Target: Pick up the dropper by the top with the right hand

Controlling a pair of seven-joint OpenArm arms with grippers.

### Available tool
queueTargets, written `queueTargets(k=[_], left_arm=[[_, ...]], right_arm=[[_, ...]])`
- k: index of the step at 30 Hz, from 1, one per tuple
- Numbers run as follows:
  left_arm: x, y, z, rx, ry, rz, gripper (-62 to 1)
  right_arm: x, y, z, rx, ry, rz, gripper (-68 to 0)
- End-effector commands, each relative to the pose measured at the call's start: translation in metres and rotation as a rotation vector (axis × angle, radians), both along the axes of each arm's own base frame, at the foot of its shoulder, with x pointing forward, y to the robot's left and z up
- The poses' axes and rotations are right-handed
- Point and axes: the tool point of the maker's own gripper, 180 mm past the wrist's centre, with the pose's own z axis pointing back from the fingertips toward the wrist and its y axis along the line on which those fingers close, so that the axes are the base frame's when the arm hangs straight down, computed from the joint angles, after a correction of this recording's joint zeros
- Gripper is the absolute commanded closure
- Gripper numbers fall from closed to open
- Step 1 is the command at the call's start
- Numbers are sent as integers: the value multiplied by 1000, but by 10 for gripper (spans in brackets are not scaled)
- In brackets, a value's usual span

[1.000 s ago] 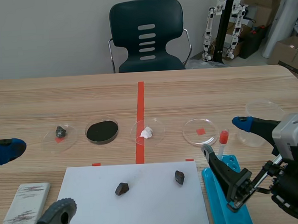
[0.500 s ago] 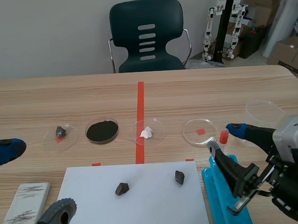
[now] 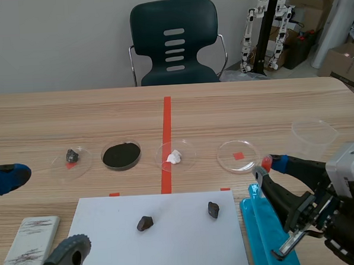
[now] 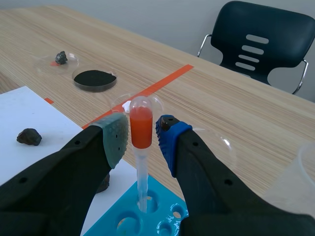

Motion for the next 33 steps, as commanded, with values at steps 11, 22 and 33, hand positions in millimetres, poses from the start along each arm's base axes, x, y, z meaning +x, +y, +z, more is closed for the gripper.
queueTargets(k=[11, 22, 33], left_arm=[[2, -3, 12, -34, -33, -1, -623], [2, -3, 12, -34, -33, -1, -623], [2, -3, 12, -34, -33, -1, -623]], right_arm=[[3, 2, 10, 16, -34, 7, -125], [1, 4, 8, -3, -38, 23, -200], [-4, 4, 9, 8, -41, 27, -200]])
